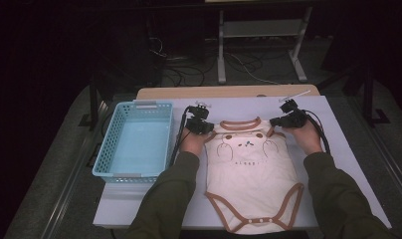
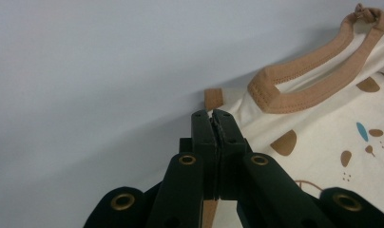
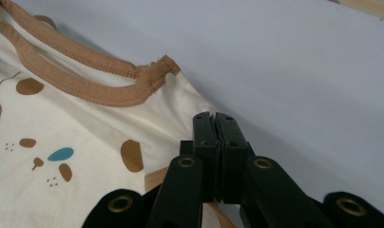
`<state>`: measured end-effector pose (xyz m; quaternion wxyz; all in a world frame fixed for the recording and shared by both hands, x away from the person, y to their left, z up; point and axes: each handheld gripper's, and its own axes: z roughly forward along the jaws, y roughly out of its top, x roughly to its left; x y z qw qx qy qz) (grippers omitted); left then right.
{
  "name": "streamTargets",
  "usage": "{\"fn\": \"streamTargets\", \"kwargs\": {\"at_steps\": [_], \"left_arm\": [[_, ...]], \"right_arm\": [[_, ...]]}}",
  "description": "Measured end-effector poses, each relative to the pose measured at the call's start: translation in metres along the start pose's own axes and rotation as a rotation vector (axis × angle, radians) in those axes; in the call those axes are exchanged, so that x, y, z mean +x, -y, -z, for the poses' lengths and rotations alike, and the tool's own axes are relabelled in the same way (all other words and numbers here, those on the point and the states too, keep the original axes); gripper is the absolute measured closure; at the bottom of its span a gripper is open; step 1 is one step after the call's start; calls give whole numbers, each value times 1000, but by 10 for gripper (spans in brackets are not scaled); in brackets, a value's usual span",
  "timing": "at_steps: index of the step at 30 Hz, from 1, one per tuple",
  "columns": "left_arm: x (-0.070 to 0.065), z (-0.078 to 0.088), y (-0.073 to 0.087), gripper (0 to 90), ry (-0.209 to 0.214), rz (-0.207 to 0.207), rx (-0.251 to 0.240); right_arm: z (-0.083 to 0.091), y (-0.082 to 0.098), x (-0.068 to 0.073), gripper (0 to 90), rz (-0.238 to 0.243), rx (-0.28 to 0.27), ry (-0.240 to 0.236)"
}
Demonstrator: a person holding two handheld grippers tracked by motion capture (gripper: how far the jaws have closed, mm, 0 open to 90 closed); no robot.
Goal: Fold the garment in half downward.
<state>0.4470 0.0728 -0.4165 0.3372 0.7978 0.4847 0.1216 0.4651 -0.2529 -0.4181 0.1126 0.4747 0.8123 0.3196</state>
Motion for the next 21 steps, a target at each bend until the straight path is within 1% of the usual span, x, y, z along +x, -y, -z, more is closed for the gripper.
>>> {"fn": "streamTargets", "kwargs": {"at_steps": [5,6,8,9,11,13,14,21], "left_arm": [[-2,0,4,884,6,-2,4],[-2,1,5,884,7,-9,7],[-4,2,7,884,9,-11,6],[-5,2,8,884,11,-4,1],[-7,3,10,884,18,-5,1],[-7,5,11,883,18,-21,15],[-8,5,13,884,22,-17,14],[-11,10,18,883,37,-29,12]], "right_arm": [[-1,6,0,874,1,3,-11],[0,7,0,873,1,5,-13],[0,9,1,874,-2,3,-17],[1,10,2,874,0,3,-19],[2,12,4,874,4,1,-21],[3,14,4,874,5,3,-26],[3,15,5,874,5,2,-26],[7,22,7,873,7,-5,-38]]}}
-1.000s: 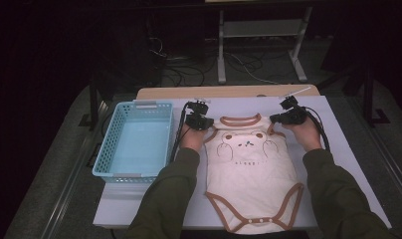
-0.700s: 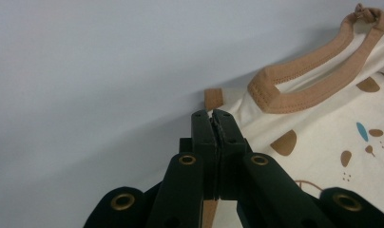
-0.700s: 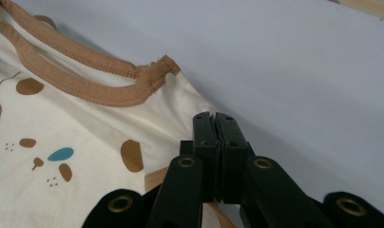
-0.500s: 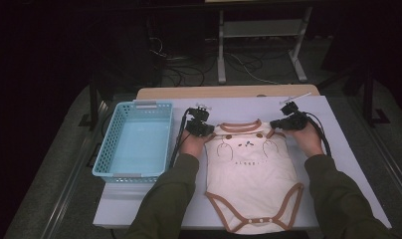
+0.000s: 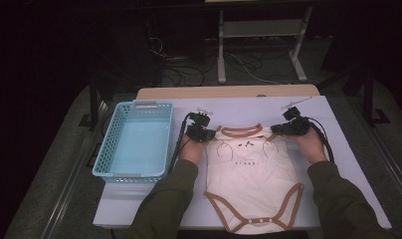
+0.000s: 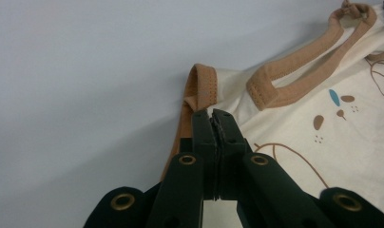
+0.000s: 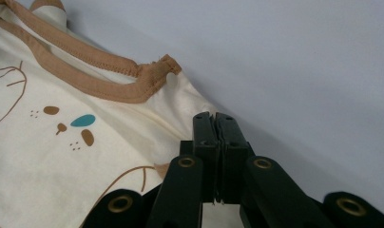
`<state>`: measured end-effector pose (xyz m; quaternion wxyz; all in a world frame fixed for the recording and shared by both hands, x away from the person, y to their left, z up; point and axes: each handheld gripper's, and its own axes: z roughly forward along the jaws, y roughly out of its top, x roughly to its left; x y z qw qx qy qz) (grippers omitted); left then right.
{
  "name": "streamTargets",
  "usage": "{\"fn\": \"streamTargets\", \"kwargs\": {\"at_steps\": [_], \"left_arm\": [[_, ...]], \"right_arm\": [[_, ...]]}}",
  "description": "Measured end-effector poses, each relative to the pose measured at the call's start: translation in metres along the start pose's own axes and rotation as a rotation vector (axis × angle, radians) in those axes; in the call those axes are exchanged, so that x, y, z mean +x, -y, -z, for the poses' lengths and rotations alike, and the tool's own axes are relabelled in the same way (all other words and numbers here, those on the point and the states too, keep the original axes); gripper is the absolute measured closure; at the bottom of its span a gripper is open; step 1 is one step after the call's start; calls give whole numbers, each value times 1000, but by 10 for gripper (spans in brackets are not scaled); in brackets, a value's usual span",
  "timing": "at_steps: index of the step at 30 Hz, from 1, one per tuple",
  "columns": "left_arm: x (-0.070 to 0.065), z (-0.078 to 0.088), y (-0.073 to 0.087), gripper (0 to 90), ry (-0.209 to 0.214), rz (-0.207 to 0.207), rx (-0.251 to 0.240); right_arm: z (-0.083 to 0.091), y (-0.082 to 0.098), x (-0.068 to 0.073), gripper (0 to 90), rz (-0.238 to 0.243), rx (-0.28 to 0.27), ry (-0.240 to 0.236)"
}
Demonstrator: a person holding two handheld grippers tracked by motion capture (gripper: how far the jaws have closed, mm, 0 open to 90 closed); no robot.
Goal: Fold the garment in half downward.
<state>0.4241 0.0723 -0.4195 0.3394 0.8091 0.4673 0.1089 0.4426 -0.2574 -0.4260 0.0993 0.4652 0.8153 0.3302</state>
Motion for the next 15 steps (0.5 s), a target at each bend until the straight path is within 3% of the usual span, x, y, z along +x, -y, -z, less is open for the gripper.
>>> {"fn": "streamTargets", "kwargs": {"at_steps": [15], "left_arm": [[-6,10,15,884,52,-25,-20]], "right_arm": [[9,13,6,873,3,-23,-21]]}}
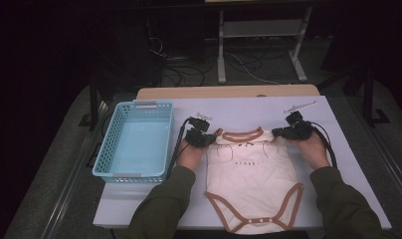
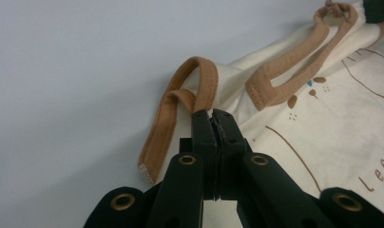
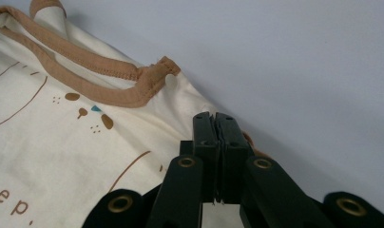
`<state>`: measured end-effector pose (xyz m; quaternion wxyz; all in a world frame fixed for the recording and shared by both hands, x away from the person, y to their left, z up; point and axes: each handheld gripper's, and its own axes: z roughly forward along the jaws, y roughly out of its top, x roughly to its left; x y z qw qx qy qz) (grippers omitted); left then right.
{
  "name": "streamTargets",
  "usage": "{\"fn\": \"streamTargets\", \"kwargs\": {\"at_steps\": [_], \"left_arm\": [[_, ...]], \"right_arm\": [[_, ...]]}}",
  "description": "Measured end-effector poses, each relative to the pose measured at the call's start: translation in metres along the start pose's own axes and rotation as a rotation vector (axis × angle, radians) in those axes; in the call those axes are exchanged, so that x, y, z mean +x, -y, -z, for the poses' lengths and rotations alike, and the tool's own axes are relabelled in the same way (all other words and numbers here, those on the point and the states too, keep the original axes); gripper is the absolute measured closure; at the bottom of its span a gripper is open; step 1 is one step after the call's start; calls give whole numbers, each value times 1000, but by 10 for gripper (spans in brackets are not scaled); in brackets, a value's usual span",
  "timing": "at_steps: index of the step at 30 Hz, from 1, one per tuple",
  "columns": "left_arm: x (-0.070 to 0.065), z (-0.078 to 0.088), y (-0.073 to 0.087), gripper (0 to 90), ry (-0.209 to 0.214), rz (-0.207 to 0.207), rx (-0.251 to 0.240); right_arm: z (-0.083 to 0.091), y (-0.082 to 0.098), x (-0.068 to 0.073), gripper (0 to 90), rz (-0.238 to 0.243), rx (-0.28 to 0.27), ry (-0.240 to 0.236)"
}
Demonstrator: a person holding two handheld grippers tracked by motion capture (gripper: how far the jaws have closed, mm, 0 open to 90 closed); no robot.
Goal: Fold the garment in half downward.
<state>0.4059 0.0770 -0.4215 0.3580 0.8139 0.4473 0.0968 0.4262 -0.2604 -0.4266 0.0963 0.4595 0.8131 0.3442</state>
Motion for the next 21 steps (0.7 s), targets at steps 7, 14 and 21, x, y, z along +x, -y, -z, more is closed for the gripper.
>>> {"fn": "streamTargets", "kwargs": {"at_steps": [7,14,21], "left_arm": [[-2,4,6,883,22,-10,-10],[-3,11,11,883,47,-16,-22],[-7,18,15,883,58,-51,-24]], "right_arm": [[4,3,3,873,10,4,-4],[10,6,9,873,18,-2,-7],[17,11,12,873,15,-15,-20]]}}
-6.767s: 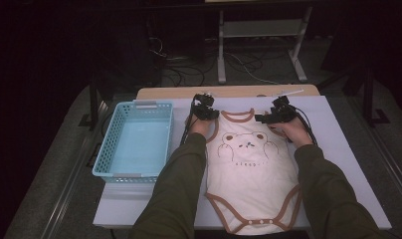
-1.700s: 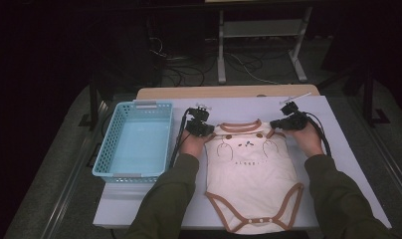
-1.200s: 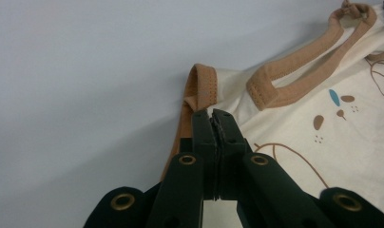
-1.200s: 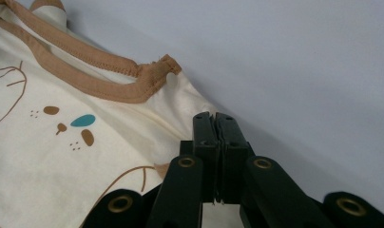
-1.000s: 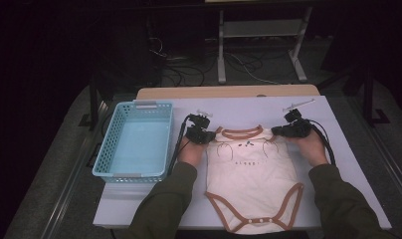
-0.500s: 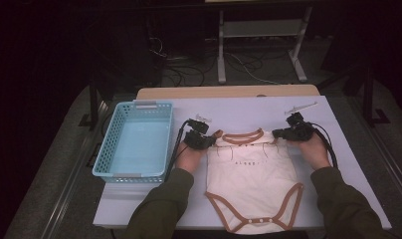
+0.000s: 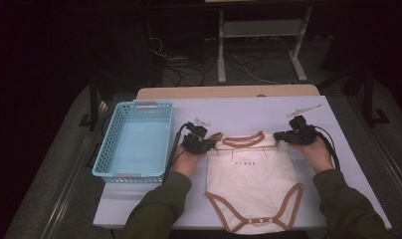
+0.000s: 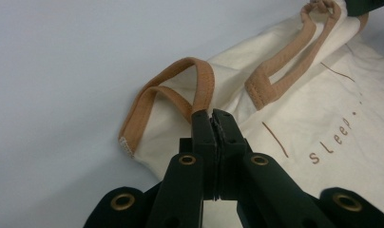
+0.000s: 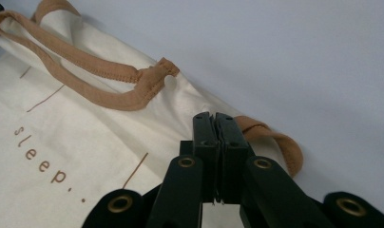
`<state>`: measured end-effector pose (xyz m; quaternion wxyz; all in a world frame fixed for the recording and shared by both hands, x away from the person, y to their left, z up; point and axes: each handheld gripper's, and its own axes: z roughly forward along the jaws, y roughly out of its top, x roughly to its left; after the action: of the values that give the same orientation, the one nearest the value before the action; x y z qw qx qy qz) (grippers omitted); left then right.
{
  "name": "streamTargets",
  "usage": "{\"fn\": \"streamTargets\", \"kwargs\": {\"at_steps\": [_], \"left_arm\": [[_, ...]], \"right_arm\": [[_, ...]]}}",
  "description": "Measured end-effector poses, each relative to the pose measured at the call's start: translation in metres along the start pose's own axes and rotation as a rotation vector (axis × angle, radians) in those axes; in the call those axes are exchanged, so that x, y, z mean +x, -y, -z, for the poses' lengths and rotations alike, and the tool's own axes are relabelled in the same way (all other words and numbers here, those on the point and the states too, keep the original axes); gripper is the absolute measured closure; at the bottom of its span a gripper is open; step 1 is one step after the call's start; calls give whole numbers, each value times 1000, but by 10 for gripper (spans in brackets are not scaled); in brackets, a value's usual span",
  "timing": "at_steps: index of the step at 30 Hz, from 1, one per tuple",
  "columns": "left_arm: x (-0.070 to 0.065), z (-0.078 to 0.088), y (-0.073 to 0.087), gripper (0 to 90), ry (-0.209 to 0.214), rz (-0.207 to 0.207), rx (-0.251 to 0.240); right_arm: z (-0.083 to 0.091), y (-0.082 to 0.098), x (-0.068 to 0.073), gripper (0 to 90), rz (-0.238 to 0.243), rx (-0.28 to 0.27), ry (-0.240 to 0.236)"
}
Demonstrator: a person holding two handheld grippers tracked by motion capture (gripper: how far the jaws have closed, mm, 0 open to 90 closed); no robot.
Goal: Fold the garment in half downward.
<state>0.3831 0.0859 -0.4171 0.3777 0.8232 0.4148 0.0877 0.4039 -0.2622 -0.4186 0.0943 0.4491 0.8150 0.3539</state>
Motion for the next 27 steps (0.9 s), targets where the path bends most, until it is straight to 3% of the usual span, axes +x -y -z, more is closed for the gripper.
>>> {"fn": "streamTargets", "kwargs": {"at_steps": [12,27], "left_arm": [[-8,12,9,883,22,-45,3],[-15,21,18,883,61,-56,5]], "right_arm": [[11,6,7,873,9,-10,-26],[22,17,16,873,27,-31,-34]]}}
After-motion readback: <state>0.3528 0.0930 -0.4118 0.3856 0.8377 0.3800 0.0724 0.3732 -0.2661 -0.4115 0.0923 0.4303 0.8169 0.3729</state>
